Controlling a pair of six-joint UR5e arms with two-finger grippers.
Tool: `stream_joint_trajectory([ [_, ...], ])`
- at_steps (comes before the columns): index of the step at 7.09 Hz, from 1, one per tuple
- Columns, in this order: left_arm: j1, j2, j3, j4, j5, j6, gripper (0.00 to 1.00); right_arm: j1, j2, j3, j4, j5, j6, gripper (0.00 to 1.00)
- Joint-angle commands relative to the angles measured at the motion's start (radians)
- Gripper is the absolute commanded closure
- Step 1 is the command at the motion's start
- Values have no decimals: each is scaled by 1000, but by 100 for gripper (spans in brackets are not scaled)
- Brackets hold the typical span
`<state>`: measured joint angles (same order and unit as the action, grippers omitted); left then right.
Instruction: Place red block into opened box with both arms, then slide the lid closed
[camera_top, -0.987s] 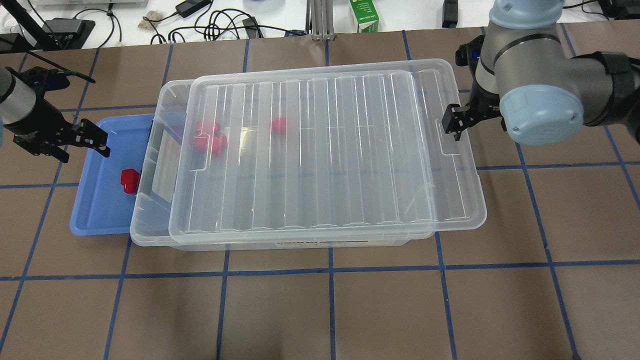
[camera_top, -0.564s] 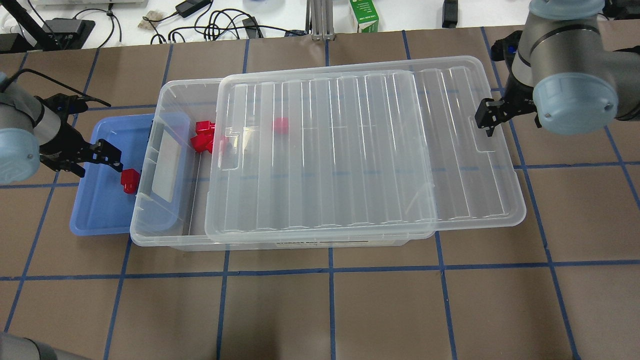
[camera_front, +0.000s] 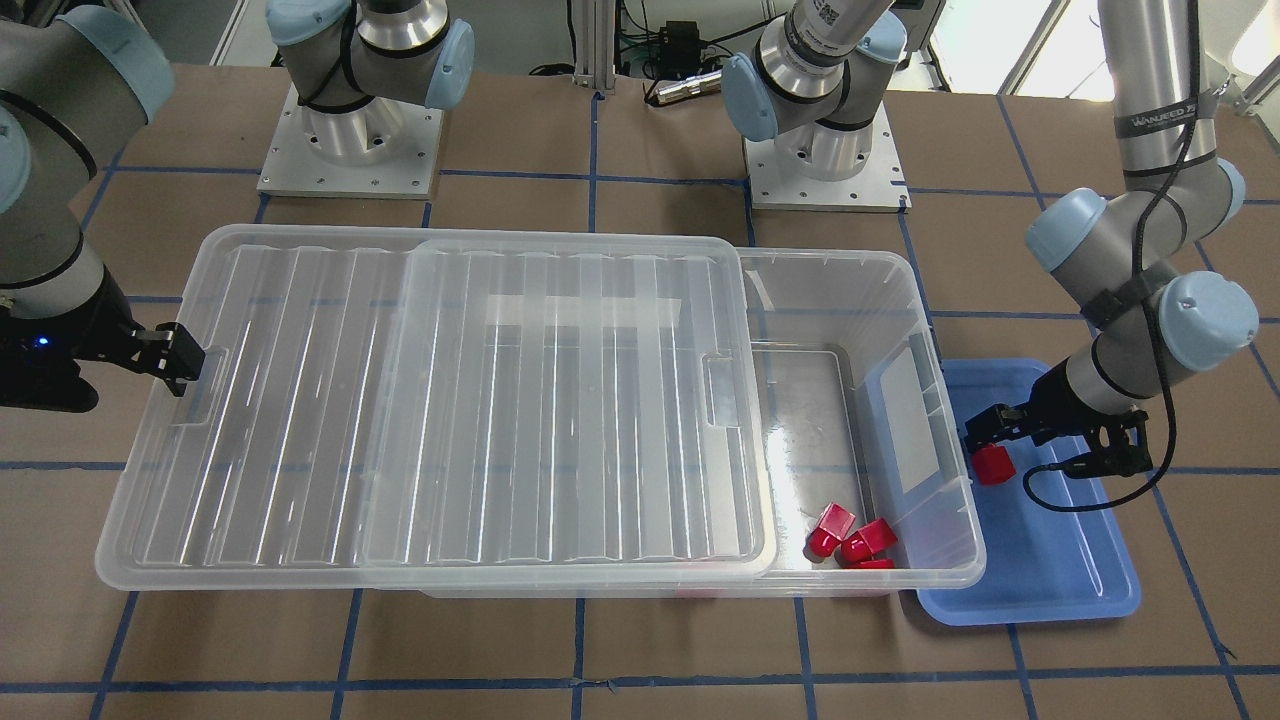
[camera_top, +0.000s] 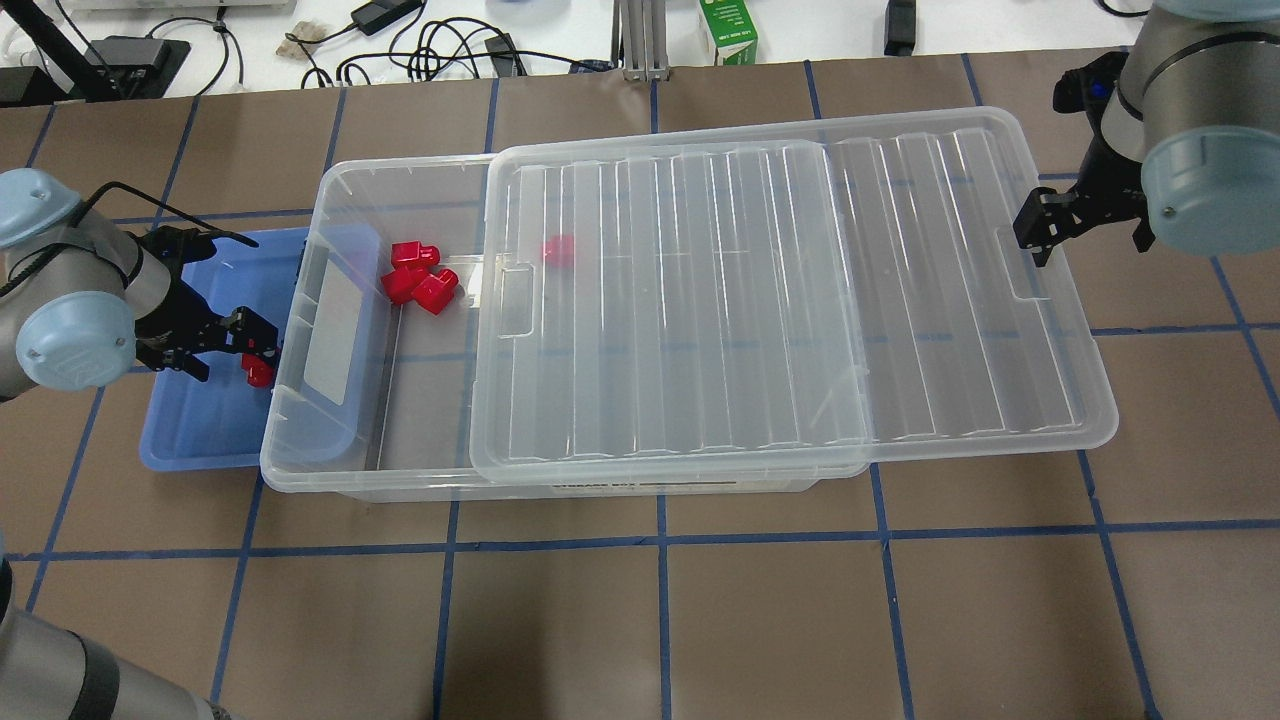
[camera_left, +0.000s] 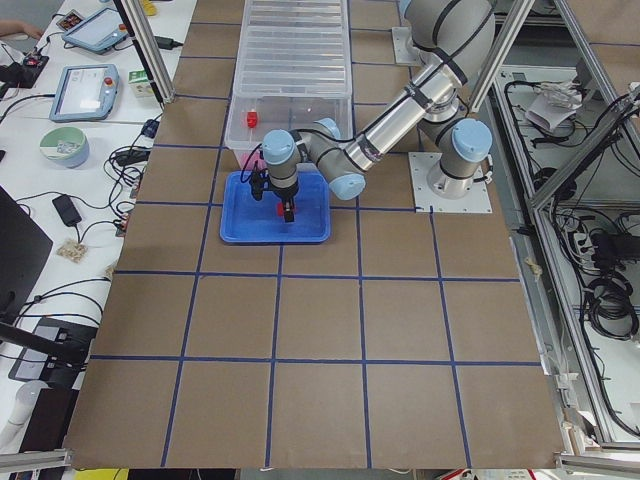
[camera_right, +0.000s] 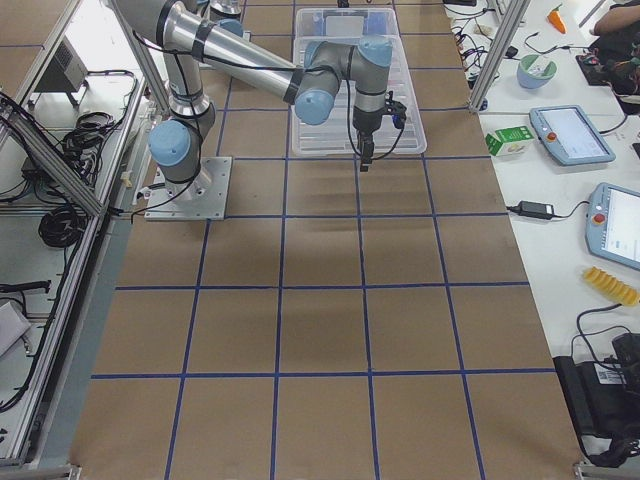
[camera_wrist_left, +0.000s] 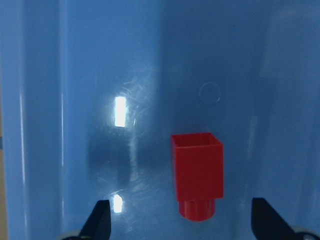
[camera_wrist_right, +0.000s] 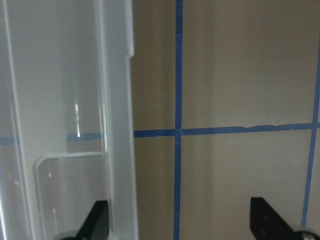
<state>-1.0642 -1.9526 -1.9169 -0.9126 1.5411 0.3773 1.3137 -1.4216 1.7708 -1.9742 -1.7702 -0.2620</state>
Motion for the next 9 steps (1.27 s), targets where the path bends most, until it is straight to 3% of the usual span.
stream_joint_trajectory([
  [1,-10,-29,6,40,2,-26,9,-8,-2,1,0,0,0,0],
  [2,-11,-29,10,46,2,-18,38,-8,-5,-2,2,5,1,0],
  [3,-11,-29,9,46,1,-23,57,-4,-17,-8,3,23,6,0],
  [4,-14,-29,10,47,-3,-20,90,5,-73,-60,55,123,16,0],
  [5,-16,-23,30,49,-7,-18,100,12,-123,-141,210,206,53,0],
  [6,-23,-5,70,34,0,-23,100,41,-143,-218,344,218,128,0],
  [7,-23,32,122,-44,2,-21,100,105,-148,-270,404,221,224,0],
  [9,-78,148,227,-307,-4,-29,100,220,-123,-298,403,224,303,0],
])
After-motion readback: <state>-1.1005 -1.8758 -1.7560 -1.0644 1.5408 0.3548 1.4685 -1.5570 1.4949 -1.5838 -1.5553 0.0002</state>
